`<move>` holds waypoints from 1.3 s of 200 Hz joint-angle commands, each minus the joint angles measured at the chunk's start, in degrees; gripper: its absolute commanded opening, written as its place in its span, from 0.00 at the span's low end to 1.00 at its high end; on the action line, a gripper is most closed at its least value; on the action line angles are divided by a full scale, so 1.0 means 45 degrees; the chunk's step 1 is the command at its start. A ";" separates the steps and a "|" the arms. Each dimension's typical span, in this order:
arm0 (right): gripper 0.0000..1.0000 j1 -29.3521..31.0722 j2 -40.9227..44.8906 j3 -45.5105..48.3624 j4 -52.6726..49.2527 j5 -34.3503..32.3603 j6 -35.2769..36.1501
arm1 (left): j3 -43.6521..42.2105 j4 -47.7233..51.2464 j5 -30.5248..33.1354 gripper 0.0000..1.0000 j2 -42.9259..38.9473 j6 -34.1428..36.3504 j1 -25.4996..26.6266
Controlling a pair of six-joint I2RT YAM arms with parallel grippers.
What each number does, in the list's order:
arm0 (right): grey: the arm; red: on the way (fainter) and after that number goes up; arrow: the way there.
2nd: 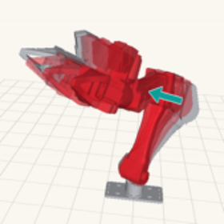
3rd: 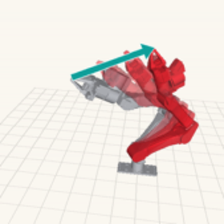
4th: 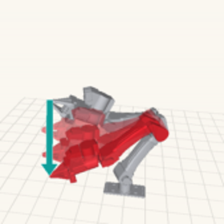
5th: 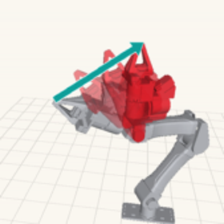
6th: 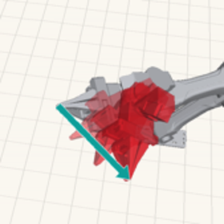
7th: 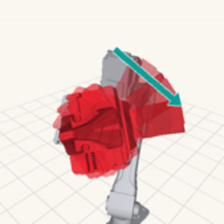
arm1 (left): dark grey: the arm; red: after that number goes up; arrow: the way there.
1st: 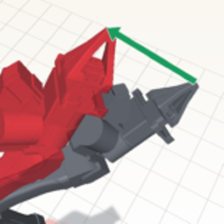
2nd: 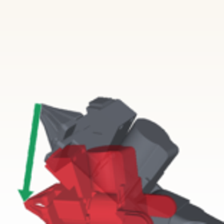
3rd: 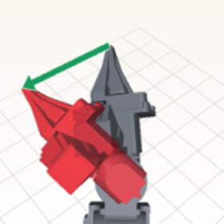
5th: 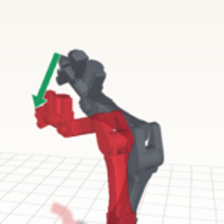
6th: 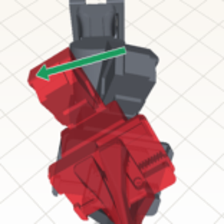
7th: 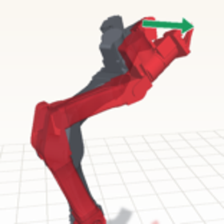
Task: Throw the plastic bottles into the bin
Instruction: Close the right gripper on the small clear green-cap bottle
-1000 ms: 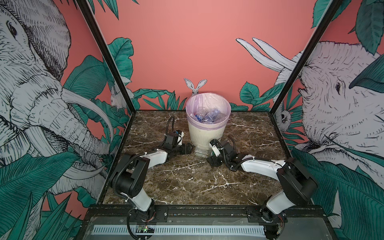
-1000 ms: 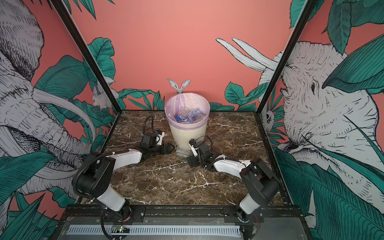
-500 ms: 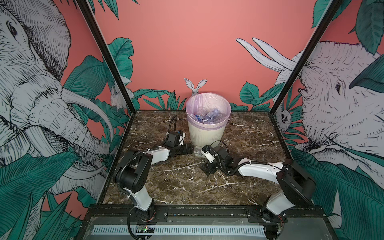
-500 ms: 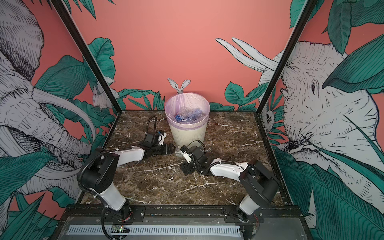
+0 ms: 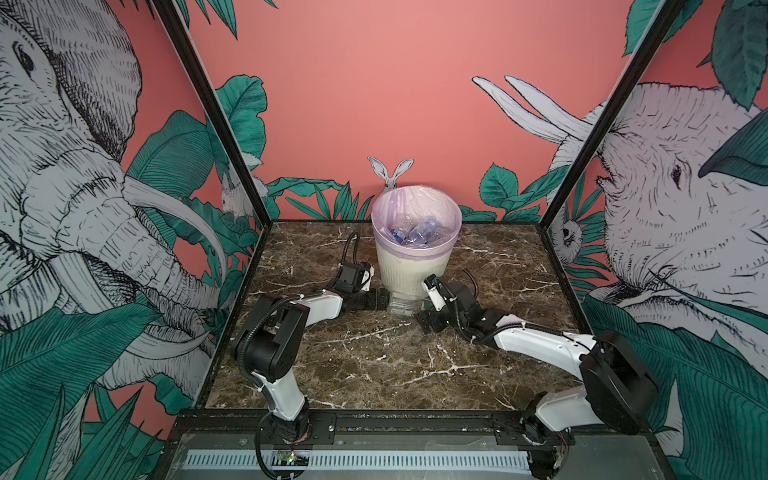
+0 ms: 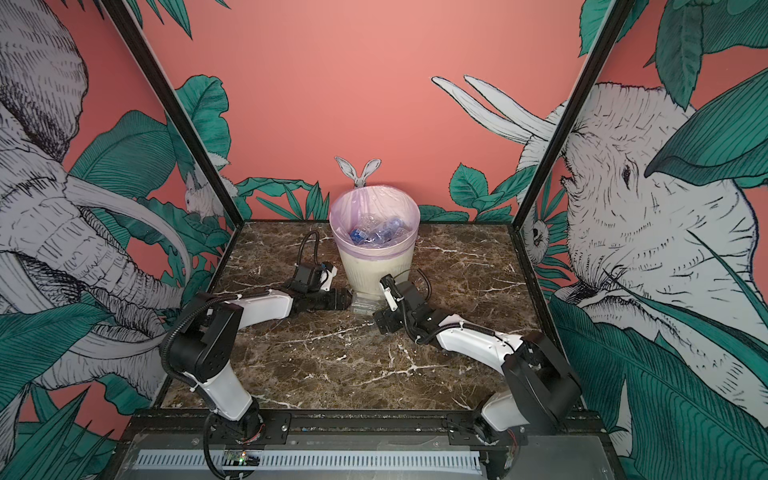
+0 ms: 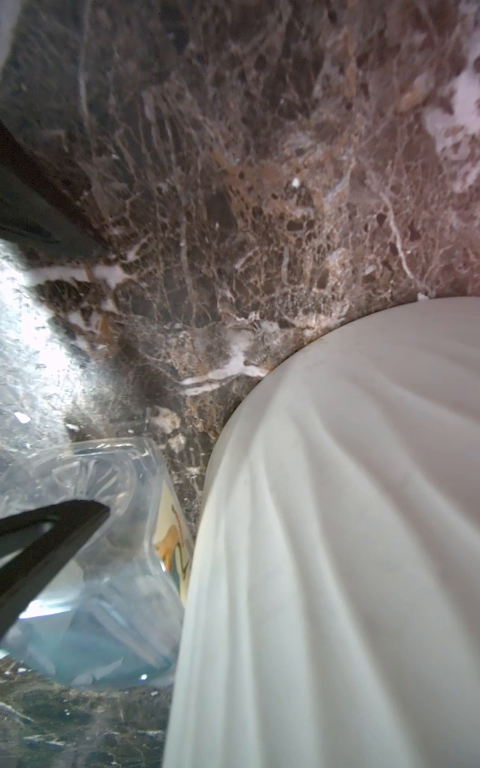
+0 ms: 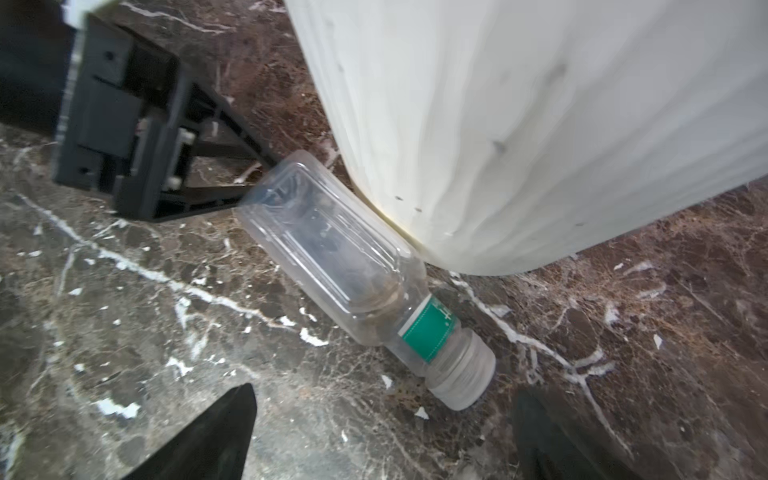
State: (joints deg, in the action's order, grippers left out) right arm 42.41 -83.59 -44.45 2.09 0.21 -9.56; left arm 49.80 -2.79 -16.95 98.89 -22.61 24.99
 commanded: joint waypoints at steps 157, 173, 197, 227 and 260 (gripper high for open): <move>0.99 0.0975 -0.1194 -0.0022 0.0441 0.3082 0.0563 | 0.0535 0.0839 -0.0041 0.93 0.0290 0.0278 0.0031; 0.99 0.1244 -0.1000 0.0082 0.0283 0.2965 0.0449 | 0.0559 0.0848 -0.0124 0.92 0.0299 0.0257 0.0043; 0.98 0.1492 -0.1039 0.0003 0.0264 0.2228 0.0222 | 0.0574 0.0815 -0.0252 0.93 0.0421 0.0173 0.0089; 0.98 0.1694 -0.1588 -0.0562 0.0171 0.1748 0.0304 | 0.0593 0.0824 -0.0296 0.93 0.0427 0.0164 0.0104; 0.97 0.2006 -0.2510 -0.1424 -0.0031 0.1078 0.0744 | 0.0536 0.0815 -0.0218 0.93 0.0292 0.0142 0.0115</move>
State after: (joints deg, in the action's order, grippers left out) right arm 50.11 -92.20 -47.64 2.11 8.27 -7.88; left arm 51.75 -1.17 -17.56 100.12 -21.87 25.10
